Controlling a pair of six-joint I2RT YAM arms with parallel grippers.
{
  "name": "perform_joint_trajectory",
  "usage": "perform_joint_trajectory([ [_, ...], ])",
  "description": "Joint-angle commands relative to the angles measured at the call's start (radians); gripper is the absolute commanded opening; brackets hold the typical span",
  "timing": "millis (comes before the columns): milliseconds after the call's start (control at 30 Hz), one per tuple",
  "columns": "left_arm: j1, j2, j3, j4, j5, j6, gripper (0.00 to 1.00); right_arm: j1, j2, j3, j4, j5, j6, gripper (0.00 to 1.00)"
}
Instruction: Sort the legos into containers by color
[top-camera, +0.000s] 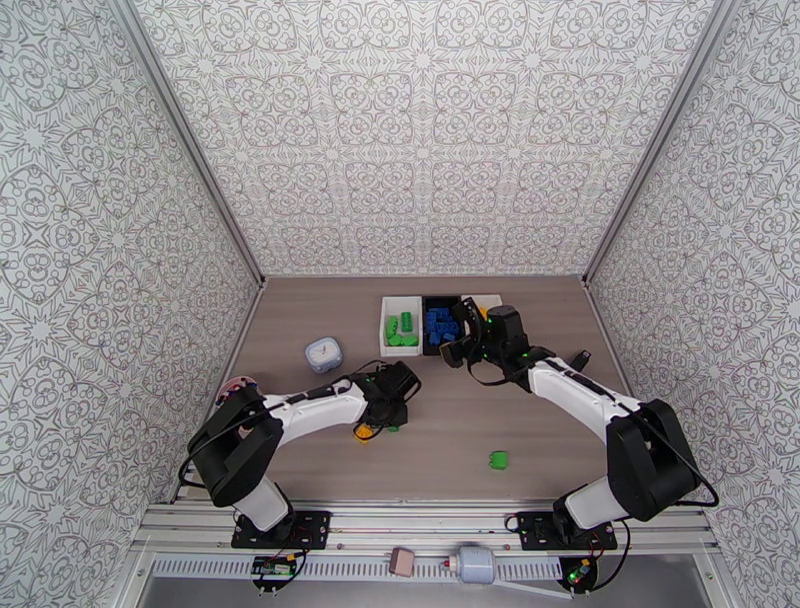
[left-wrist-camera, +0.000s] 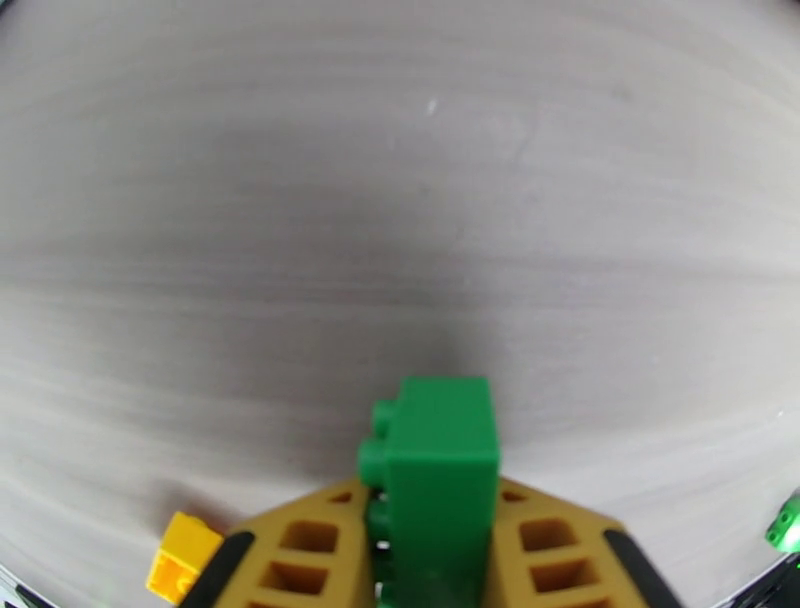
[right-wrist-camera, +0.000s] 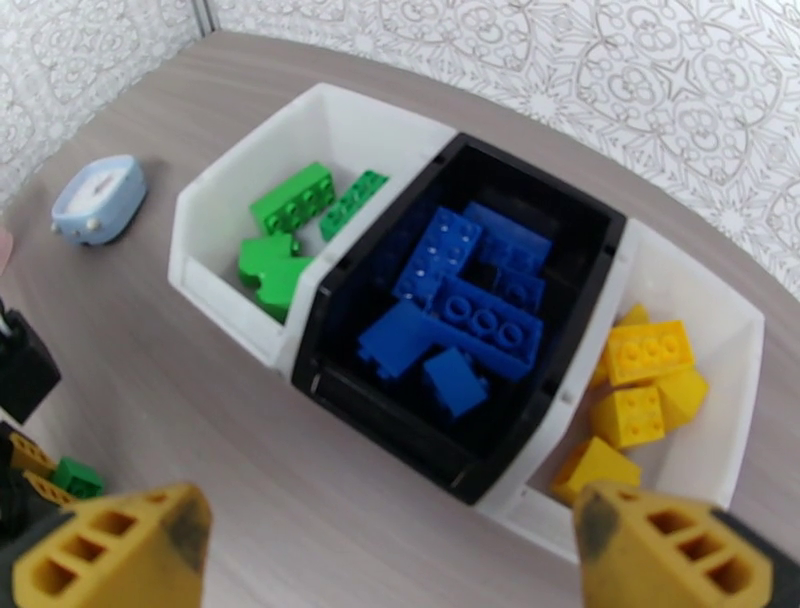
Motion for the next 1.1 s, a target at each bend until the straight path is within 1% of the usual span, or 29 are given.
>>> perform_joint_trajectory([
  [0, 0.003, -0.057, 0.057, -0.043, -0.068, 0.038, 0.23, -0.006, -0.026, 0.003, -0.022, -0.017, -0.024, 1.0],
  [100, 0.011, -0.072, 0.093, -0.059, -0.089, 0.065, 0.21, -0.006, -0.045, -0.006, -0.02, -0.017, -0.022, 1.0],
  [233, 0.038, -0.059, 0.186, -0.072, -0.127, 0.115, 0.19, -0.006, -0.065, -0.025, 0.002, -0.04, -0.013, 1.0],
  [367, 0.084, -0.018, 0.262, -0.019, -0.135, 0.165, 0.18, -0.006, -0.087, -0.044, 0.016, -0.047, -0.002, 1.0],
  [467, 0.126, 0.053, 0.351, 0.016, -0.124, 0.202, 0.16, -0.006, -0.099, -0.057, 0.015, -0.049, -0.001, 1.0],
  [600, 0.165, 0.184, 0.511, 0.032, -0.136, 0.266, 0.15, -0.006, -0.107, -0.07, 0.018, -0.051, 0.002, 1.0],
  [700, 0.183, 0.304, 0.645, 0.005, -0.154, 0.298, 0.15, -0.006, -0.113, -0.083, 0.025, -0.049, 0.008, 1.0],
  [867, 0.218, 0.457, 0.829, -0.028, -0.132, 0.32, 0.15, -0.006, -0.128, -0.107, 0.03, -0.026, 0.013, 1.0],
  [1067, 0.263, 0.576, 0.965, -0.062, -0.095, 0.316, 0.15, -0.006, -0.148, -0.122, 0.019, -0.005, 0.009, 1.0],
])
